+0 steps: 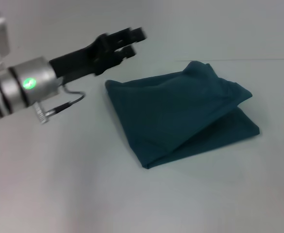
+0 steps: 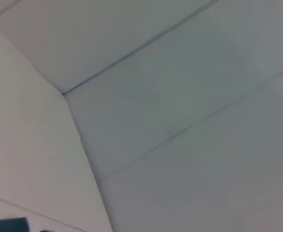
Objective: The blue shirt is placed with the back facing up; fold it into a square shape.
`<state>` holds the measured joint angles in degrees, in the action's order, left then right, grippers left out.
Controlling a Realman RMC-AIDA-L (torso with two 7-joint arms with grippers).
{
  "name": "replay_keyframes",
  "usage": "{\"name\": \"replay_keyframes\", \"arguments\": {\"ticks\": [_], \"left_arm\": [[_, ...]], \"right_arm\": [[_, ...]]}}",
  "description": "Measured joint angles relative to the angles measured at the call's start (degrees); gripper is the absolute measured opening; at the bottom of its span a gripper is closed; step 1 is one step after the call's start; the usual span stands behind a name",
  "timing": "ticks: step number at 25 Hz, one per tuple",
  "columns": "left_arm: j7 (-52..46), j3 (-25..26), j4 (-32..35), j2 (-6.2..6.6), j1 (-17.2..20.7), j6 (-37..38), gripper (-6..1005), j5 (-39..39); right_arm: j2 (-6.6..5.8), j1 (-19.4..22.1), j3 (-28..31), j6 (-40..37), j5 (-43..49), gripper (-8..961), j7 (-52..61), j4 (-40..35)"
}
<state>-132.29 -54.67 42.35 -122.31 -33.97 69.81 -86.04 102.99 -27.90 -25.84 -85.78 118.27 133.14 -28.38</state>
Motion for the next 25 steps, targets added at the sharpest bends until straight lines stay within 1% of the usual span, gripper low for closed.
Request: {"name": "replay_keyframes", "arguments": {"ticks": [3, 4, 7, 10, 13, 16, 17, 20, 23, 25], "left_arm": [[-0.46, 2.08, -0.32, 0.56, 2.58, 2.91, 646, -0.01], [-0.6, 3.55, -0.39, 0.63, 3.64, 4.06, 646, -0.06], [-0.75, 6.3, -0.43, 0.63, 5.42, 6.47, 637, -0.46], [-0.88, 7.19, -0.43, 0.68, 6.52, 8.24, 632, -1.3], [-1.57, 8.34, -0.44, 1.17, 7.04, 10.77, 632, -5.49], [-2.6, 10.77, -0.61, 1.5, 7.24, 12.74, 632, -11.5], [-2.56, 12.49, -0.86, 1.53, 7.66, 13.52, 632, -13.37], [-1.87, 15.59, -1.1, 1.33, 9.27, 14.41, 632, -14.51], [-1.02, 17.28, -0.98, 1.16, 10.36, 14.82, 632, -14.61], [-0.56, 18.2, -1.01, 1.16, 10.76, 14.95, 632, -14.62]], "right_arm": [[-0.76, -3.01, 0.0, 0.05, 3.15, 809, 2.1, -0.34], [-1.12, -3.87, -0.02, 0.04, 4.26, 809, 3.27, -0.3], [-2.65, -7.24, -0.07, -0.76, 7.87, 809, 8.3, 0.07], [-3.74, -9.77, -0.09, -2.09, 9.75, 809, 12.99, 0.05], [-4.44, -11.7, -0.09, -3.12, 9.98, 809, 17.65, -0.01], [-4.56, -13.39, -0.09, -3.53, 9.73, 809, 21.5, -0.02], [-4.44, -13.96, -0.09, -3.56, 9.7, 809, 22.23, 0.35], [-4.02, -15.91, -0.38, -3.28, 9.97, 809, 23.8, 3.44], [-3.7, -17.52, -1.65, -1.04, 10.16, 809, 25.23, 6.7], [-3.26, -17.97, -2.72, 0.53, 10.19, 809, 26.45, 7.02]]}}
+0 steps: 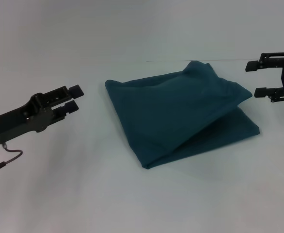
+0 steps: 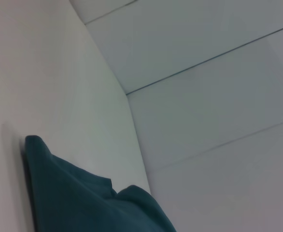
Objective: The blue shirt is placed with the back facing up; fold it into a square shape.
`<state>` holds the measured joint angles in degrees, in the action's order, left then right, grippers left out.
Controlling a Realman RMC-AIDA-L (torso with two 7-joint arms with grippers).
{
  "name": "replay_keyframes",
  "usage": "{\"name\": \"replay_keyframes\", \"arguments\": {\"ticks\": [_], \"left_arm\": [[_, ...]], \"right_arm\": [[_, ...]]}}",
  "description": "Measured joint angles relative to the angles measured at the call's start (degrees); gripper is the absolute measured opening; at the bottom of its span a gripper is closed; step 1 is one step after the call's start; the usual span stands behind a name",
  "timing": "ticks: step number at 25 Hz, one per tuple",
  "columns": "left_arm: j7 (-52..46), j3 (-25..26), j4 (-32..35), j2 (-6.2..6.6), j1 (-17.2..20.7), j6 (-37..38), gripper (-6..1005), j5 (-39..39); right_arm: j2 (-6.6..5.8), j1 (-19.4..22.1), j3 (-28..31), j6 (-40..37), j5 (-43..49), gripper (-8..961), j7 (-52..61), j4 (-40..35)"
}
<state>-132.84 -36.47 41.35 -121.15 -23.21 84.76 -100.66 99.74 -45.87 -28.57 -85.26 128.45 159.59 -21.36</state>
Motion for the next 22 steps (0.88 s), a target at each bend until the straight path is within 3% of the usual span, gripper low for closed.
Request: {"name": "replay_keyframes", "arguments": {"ticks": [7, 22], "left_arm": [[0.07, 1.32, -0.24, 0.03, -0.02, 0.05, 631, 0.38], [0.84, 1.47, -1.58, -0.29, -2.01, -2.49, 632, 0.4]], "right_arm": [[0.47, 0.1, -1.28, 2.52, 0.06, 809, 1.75, 0.4], [5.09, -0.11, -3.63, 13.29, -0.24, 809, 1.9, 2.06]]}}
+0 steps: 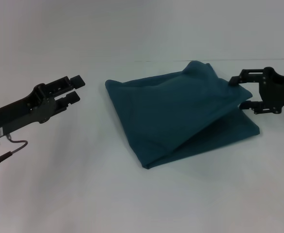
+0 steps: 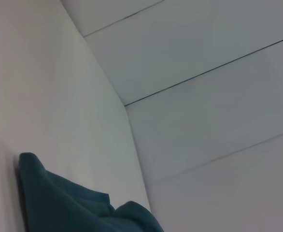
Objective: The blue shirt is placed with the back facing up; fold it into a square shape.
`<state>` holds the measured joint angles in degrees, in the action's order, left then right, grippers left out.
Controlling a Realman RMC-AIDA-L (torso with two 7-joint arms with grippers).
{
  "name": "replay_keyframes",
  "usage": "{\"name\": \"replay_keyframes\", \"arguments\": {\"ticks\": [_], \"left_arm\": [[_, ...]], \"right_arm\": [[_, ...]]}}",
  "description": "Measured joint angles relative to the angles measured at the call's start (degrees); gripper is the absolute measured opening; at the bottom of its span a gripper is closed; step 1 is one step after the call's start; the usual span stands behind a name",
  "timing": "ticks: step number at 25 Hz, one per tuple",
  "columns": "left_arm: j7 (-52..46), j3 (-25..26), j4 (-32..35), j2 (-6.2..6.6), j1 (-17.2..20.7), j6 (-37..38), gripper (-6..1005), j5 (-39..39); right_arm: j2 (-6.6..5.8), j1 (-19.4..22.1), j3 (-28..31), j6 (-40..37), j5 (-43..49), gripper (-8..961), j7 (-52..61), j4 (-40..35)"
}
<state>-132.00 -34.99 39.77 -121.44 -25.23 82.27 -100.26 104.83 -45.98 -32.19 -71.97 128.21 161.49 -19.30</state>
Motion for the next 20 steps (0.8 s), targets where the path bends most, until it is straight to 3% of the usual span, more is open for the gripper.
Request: {"name": "replay_keyframes", "arguments": {"ticks": [5, 11, 14, 20], "left_arm": [[0.21, -0.04, -0.19, -0.1, 0.08, -0.81, 632, 0.0], [0.66, 0.0, -1.37, -0.06, 0.09, -0.9, 632, -0.14], [0.67, 0.01, -1.37, -0.04, 0.11, -0.89, 632, -0.23], [0.43, -0.28, -1.36, 0.05, -0.15, -0.82, 632, -0.34]], "right_arm": [[1.33, -0.77, 0.0, 1.13, -0.13, 809, 0.06, 0.11], [1.05, -0.6, -0.38, -0.18, -0.01, 809, -1.78, -0.7], [-0.47, -0.36, -1.82, -4.08, 1.73, 809, -4.75, -2.93], [-5.94, -2.32, -7.71, -15.39, 8.53, 809, -4.8, -9.87]]}}
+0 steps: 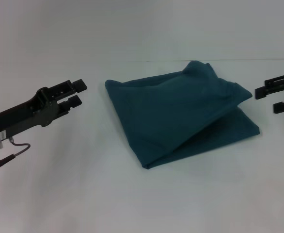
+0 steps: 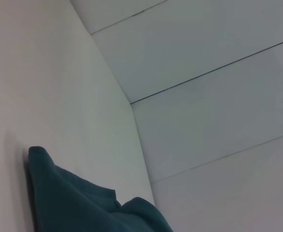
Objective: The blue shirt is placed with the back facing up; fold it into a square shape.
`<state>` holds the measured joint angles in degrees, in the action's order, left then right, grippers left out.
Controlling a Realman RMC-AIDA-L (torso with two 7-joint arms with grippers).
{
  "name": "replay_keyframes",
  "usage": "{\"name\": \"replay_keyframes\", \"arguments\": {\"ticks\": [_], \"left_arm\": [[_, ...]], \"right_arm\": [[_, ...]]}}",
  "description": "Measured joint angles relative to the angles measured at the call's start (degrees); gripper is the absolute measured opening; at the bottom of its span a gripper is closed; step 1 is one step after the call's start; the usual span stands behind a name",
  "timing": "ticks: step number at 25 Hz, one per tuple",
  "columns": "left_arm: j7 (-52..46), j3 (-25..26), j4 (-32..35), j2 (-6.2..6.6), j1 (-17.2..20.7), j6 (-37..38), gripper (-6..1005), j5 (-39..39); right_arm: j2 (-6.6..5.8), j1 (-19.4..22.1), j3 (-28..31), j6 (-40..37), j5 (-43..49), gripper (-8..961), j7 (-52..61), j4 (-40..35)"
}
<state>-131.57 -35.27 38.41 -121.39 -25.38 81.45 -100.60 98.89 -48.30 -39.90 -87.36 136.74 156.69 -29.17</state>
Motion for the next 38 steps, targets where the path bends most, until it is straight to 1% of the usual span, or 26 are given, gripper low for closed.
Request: {"name": "replay_keyframes", "arguments": {"ticks": [2, 5, 7, 9, 11, 13, 15, 19, 23, 30, 38], "left_arm": [[-0.05, -0.1, 0.0, 0.01, -0.19, -0.09, 632, -0.03], [-0.1, -0.13, 0.0, 0.01, -0.54, -0.06, 632, -0.08], [-0.11, -0.14, 0.0, 0.01, -0.64, -0.06, 632, -0.12], [-0.12, -0.14, 0.0, -0.01, -0.64, -0.14, 633, -0.12], [-0.12, -0.15, 0.0, -0.04, -0.7, -0.24, 633, -0.12], [-0.14, -0.15, 0.0, -0.06, -0.87, -0.27, 633, -0.13], [-0.14, -0.15, 0.0, -0.06, -0.93, -0.27, 633, -0.13], [-0.19, -0.14, 0.0, -0.15, -1.0, -0.27, 633, -0.13], [-0.15, -0.14, -0.02, -0.17, -0.97, -0.27, 633, -0.12], [0.07, -0.07, -0.33, -0.21, -0.81, -0.56, 633, -0.12], [0.22, 0.04, -0.7, -0.25, -0.96, -0.95, 632, 0.2]], "right_arm": [[-1.37, -1.2, -0.15, -1.91, 0.95, 809, 1.05, -0.74], [-2.57, -2.75, -0.24, -1.53, 2.29, 809, 2.52, -1.04], [-2.94, -3.61, -0.17, -0.59, 2.85, 809, 2.97, -1.02], [-2.77, -4.31, -0.1, 1.09, 3.08, 809, 3.2, -0.33], [-2.37, -5.18, -0.33, 2.88, 3.11, 809, 3.27, 1.22], [-1.94, -6.58, -1.06, 5.58, 3.15, 809, 3.3, 4.29], [-1.73, -6.97, -1.25, 6.45, 3.18, 809, 3.3, 4.99], [-0.34, -7.58, -1.41, 9.41, 3.18, 809, 3.72, 6.05], [0.75, -7.59, -0.49, 12.37, 2.32, 809, 3.96, 7.87], [3.84, -6.6, 0.79, 15.03, 0.36, 809, 4.51, 8.61], [5.38, -6.33, 1.88, 16.82, -0.45, 809, 5.37, 9.84]]}}
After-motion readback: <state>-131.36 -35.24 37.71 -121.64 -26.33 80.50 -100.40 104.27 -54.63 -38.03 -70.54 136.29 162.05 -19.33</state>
